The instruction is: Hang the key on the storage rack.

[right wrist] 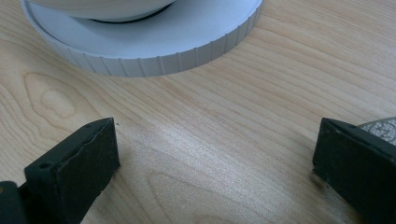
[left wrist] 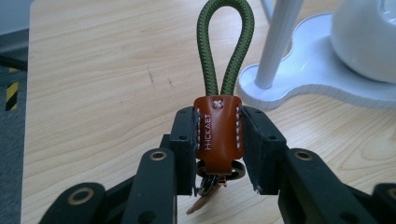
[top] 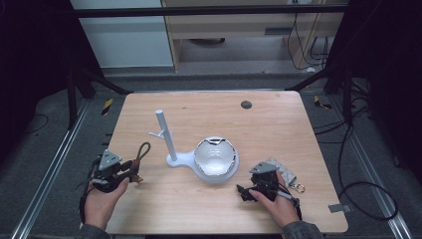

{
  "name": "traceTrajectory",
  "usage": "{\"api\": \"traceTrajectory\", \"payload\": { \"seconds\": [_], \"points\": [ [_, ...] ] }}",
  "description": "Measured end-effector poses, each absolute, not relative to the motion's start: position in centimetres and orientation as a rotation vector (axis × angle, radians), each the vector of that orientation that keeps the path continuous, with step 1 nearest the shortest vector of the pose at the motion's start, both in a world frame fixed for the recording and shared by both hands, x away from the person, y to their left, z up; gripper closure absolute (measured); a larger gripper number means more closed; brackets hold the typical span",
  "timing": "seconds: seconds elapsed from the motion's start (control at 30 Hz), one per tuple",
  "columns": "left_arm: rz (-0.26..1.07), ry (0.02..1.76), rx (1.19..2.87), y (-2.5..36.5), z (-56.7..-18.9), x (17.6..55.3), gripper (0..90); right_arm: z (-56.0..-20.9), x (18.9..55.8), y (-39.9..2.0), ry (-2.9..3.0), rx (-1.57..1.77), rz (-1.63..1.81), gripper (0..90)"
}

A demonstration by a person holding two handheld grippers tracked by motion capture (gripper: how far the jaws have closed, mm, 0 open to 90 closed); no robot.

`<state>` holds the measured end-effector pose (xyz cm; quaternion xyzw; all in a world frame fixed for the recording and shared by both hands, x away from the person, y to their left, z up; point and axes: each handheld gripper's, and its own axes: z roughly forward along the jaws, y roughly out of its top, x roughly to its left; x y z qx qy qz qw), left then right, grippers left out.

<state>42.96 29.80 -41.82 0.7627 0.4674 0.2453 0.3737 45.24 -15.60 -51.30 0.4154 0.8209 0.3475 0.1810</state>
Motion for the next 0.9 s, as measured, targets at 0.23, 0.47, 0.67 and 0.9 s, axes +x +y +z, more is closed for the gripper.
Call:
{"api": "traceTrajectory", "payload": {
  "seconds": [0.23,0.47,0.67,0.9],
  "points": [
    [0.648,1.15,1.915,29.5,-41.1,41.6,66.3,-51.3,45.2,-15.6,2.319,1.173,0.981,0.4],
    [0.662,1.112,1.877,29.4,-40.5,40.4,66.3,-51.3,45.2,-15.6,2.319,1.173,0.981,0.4],
    [0.664,1.083,1.845,29.2,-40.1,39.6,66.3,-51.3,45.2,-15.6,2.318,1.173,0.982,0.4],
    [0.69,1.037,1.8,28.9,-39.8,39.2,66.3,-51.3,45.2,-15.6,2.318,1.174,0.981,0.4]
  ]
}}
